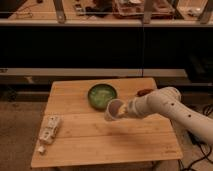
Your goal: Place the ceramic cup in the ceramic bowl
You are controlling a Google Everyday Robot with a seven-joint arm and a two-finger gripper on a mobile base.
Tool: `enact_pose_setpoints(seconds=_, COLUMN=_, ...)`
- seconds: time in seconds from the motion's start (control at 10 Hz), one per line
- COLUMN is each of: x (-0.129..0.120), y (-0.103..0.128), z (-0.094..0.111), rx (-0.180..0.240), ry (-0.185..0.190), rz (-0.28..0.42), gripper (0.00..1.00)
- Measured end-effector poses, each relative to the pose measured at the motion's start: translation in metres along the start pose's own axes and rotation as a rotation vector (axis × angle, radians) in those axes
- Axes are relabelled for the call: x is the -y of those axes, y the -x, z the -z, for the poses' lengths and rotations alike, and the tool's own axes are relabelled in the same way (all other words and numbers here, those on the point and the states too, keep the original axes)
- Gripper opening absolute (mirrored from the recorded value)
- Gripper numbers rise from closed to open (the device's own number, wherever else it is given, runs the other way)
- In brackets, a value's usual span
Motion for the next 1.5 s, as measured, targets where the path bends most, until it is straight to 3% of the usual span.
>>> enact_pose_setpoints(seconds=0.1, x=-0.001, y=-0.021, z=0.005, rx=-0.034, ry=0.028, rz=0.009, gripper=0.00)
enact_pose_setpoints(seconds=0.4, x=0.001, y=-0.086, z=0.022, rx=-0.118, ry=0.063, rz=0.025, gripper=0.00)
enact_pose_setpoints(seconds=0.6, x=0.004, y=-0.119, z=0.021, rx=-0.130, ry=0.058, rz=0.022, gripper=0.00)
enact_pose_setpoints(seconds=0.8, x=0.007, y=-0.138, z=-0.002, rx=-0.072, ry=0.030, rz=-0.021, gripper=0.00)
enact_pose_setpoints(seconds=1.5, x=0.004, y=-0.189, z=-0.089, rx=0.083, ry=0.088, rz=-0.103, gripper=0.00)
